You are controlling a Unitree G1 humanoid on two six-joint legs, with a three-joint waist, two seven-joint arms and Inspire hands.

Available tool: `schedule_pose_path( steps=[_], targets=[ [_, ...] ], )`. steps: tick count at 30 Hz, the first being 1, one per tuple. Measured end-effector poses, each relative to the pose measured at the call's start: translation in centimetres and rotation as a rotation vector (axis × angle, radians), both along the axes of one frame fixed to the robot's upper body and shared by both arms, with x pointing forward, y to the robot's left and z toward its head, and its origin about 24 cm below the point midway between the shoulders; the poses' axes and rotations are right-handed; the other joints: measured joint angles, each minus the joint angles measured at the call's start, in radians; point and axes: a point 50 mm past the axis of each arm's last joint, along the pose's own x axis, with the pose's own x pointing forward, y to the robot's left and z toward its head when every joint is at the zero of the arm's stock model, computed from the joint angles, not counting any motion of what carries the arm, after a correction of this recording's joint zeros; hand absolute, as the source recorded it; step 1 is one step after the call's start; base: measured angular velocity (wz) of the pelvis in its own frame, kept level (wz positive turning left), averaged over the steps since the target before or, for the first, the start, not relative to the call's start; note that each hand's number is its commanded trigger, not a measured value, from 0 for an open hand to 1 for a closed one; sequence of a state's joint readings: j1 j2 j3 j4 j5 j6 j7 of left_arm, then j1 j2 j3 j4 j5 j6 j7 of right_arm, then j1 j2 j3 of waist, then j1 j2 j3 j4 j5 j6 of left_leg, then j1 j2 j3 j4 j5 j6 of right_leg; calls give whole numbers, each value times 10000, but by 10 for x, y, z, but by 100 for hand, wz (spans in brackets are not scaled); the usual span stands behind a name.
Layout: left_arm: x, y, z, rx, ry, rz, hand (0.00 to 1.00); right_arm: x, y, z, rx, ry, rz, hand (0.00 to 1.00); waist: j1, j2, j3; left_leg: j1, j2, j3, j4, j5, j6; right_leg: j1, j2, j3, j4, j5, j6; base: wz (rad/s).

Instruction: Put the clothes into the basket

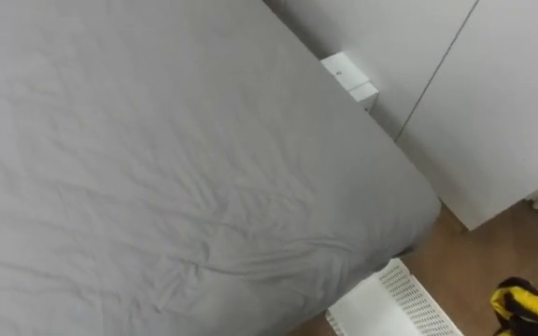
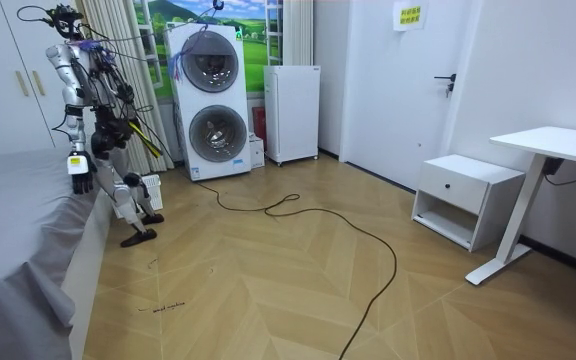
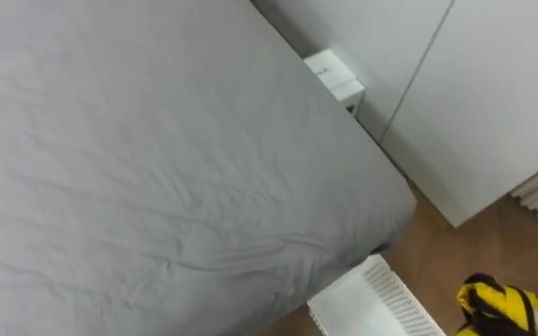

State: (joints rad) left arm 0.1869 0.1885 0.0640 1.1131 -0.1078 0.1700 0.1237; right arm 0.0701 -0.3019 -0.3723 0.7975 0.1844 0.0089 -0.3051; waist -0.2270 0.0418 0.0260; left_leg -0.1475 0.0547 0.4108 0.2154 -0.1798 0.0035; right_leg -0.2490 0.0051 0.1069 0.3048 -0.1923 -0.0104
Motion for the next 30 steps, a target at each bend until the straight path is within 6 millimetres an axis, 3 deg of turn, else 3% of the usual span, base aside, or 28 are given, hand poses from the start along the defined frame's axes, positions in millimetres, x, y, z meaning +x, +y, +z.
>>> schedule_pose_path(
  steps=[5, 8, 14, 18, 25, 26, 30],
  targets=[
    [13, -9, -2, -337, -227, -129, 0, 19, -15, 19, -827, -713, -258, 100, 7, 624, -27, -827, -53, 31, 218, 64, 149, -1065, -65, 28, 683, -5, 6, -3],
    [20, -12, -3, -447, -270, -357, 0, 27, -15, 22, -951, -886, -316, 100, 35, 865, -57, -1153, -114, 61, 206, 168, 171, -1498, -107, 55, 983, -62, 1, -1],
    [39, -15, -2, -459, -900, -547, 0, 37, -9, 14, -609, -511, -248, 100, 440, 1033, -65, -1933, -166, 158, 314, 352, 254, -2420, -193, 58, 1295, -82, -12, 0],
    [40, -17, -2, -648, -1060, -295, 0, 46, -7, 14, -389, -739, -522, 100, 467, 1154, -82, -2114, -209, 73, 312, 424, 288, -2595, -250, -17, 1345, -80, -8, 6],
    [51, -22, -1, -787, -1298, -767, 0, 42, -5, 7, -178, -292, -647, 98, 555, 1334, -92, -2243, -312, -175, 264, 495, 322, -2663, -399, -287, 1327, -144, 22, 13],
    [50, -22, -1, -792, -1288, -769, 0, 39, -5, 4, -147, -152, -673, 0, 655, 1354, -90, -2243, -321, -202, 233, 496, 322, -2618, -401, -295, 1317, -147, 26, 6],
    [52, -23, -1, -812, -1422, -793, 0, 26, -5, -5, 140, 358, -891, 0, 722, 1379, -95, -2241, -342, -353, 228, 518, 319, -2542, -483, -570, 1317, -149, 22, 13]
  ],
)
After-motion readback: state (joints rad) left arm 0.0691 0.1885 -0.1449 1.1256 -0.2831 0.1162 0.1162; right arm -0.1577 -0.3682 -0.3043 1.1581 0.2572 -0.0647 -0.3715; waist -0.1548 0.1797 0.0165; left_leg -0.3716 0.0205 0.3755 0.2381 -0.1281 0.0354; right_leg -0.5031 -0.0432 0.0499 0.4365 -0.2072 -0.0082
